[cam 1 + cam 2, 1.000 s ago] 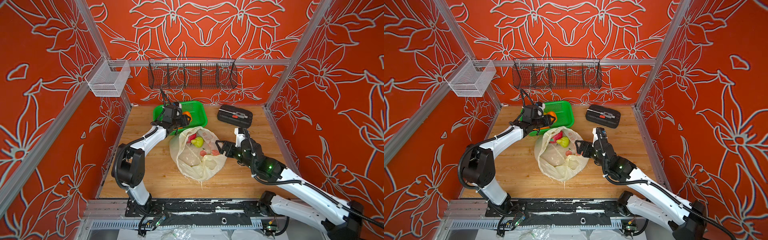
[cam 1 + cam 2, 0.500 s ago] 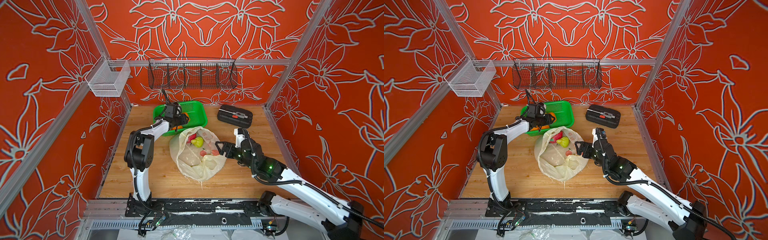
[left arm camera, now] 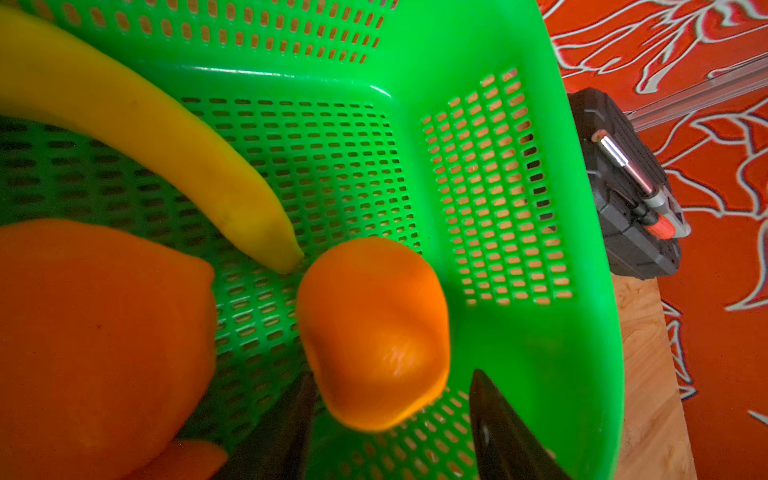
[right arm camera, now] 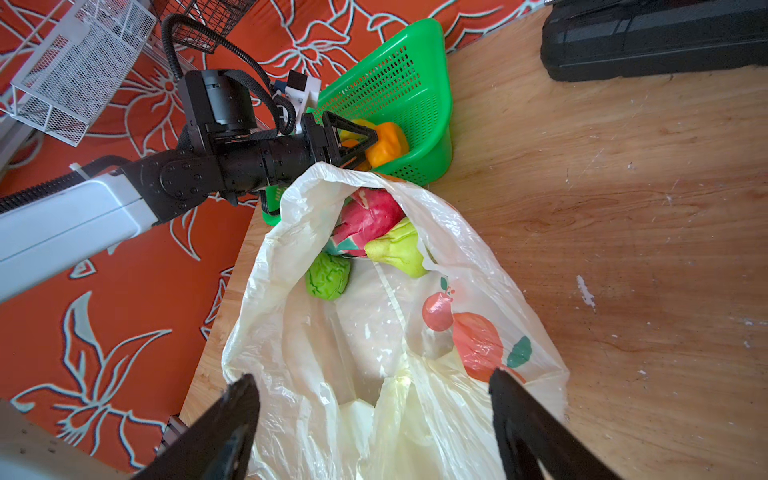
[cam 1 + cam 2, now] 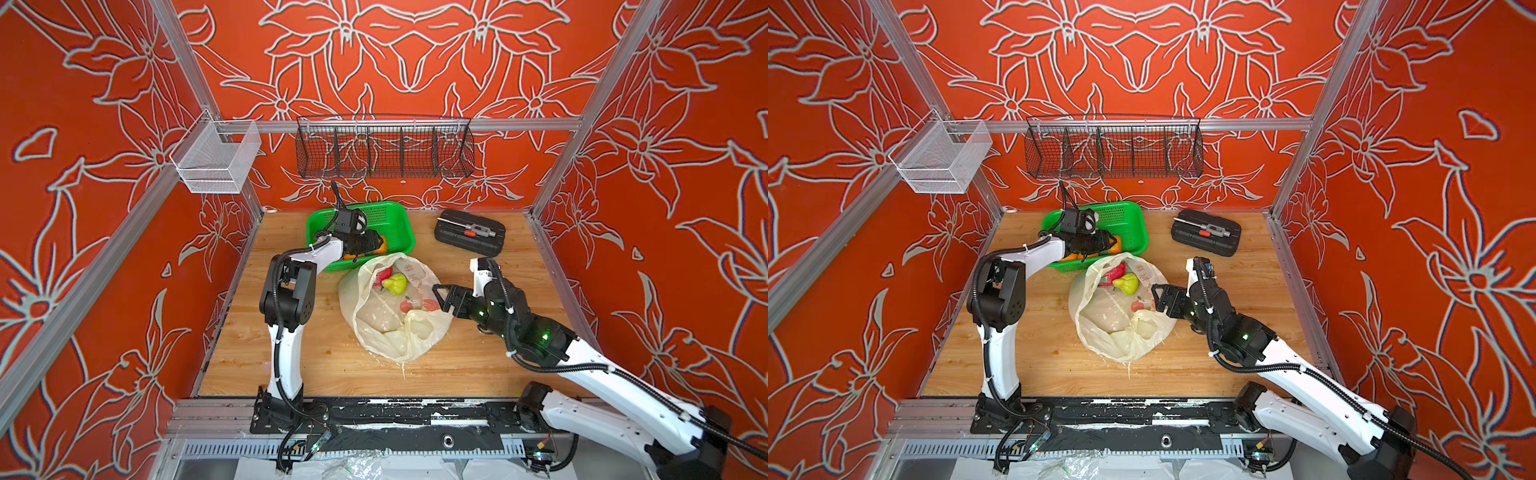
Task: Untie the knot of the plastic bag and take out the fruit
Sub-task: 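Lower the orange into the green basket and open the left gripper, then move the left gripper to the bag rim while the right gripper reaches into the bag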
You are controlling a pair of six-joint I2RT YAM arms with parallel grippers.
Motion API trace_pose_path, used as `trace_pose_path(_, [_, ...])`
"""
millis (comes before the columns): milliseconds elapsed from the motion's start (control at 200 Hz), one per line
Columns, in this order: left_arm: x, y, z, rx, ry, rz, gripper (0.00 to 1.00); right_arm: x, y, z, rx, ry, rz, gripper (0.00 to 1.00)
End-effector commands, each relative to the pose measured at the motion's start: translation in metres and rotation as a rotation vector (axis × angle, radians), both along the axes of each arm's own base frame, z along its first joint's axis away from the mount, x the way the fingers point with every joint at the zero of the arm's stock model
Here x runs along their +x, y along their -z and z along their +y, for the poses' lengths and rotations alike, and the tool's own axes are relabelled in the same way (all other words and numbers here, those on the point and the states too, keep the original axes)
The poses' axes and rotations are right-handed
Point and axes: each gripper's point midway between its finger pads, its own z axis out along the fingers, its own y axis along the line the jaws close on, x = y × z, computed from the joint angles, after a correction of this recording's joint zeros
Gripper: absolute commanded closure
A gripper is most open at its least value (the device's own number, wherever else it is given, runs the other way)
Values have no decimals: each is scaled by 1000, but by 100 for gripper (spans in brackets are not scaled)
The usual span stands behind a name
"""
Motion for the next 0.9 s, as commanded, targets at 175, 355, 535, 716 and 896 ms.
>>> trace_pose_path(175, [-5,-40,9,49,12,-68,30,-1,-13,0,29,7,-14,12])
trace_pose_path(355, [-18,-82,20,81,-14,-152,29,-1,-13,1,32,2,-13,12])
trace_pose_path(535, [-49,-132,28,56,-39,-246,30,-1,-14,6,39,-18,-12,12])
trace_pose_path(716, [-97,-172,30,-5,-31,-323,29,-2,-13,19,36,-76,-5,13])
trace_pose_path(896, [-155,-193,27,-25,-12,-372,29,1,-12,40,10,-163,0,16])
